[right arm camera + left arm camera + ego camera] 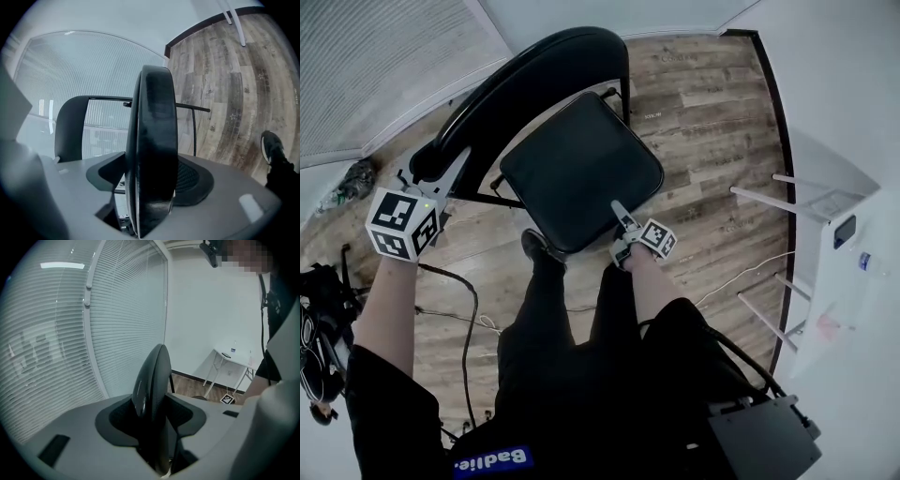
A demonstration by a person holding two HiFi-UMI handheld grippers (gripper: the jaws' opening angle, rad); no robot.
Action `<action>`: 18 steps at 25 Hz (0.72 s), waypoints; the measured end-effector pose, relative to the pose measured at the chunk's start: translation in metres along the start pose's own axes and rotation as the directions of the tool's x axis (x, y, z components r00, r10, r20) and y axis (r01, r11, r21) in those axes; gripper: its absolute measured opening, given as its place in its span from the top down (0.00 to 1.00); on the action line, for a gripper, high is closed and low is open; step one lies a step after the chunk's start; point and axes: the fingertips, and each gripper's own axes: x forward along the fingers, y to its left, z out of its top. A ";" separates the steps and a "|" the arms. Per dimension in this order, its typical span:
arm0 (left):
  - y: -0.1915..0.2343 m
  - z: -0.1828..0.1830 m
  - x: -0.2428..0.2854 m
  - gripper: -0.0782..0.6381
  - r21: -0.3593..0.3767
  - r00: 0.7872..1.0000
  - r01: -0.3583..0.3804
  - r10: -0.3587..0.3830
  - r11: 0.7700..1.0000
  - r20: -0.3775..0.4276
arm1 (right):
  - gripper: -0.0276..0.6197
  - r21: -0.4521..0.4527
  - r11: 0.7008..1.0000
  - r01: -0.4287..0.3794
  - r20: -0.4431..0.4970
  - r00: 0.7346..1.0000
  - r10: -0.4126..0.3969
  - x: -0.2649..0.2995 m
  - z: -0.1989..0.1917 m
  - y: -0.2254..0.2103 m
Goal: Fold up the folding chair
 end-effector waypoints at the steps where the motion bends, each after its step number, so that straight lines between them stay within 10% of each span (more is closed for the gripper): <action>1: -0.002 0.001 -0.002 0.63 0.000 1.000 0.003 -0.003 1.000 0.003 | 0.51 0.000 1.000 0.002 0.000 1.000 -0.002 0.000 -0.001 0.004; 18: -0.035 0.018 -0.035 0.68 0.021 0.999 0.047 -0.048 0.999 0.017 | 0.55 -0.009 1.000 0.016 -0.008 1.000 -0.016 -0.001 -0.004 0.082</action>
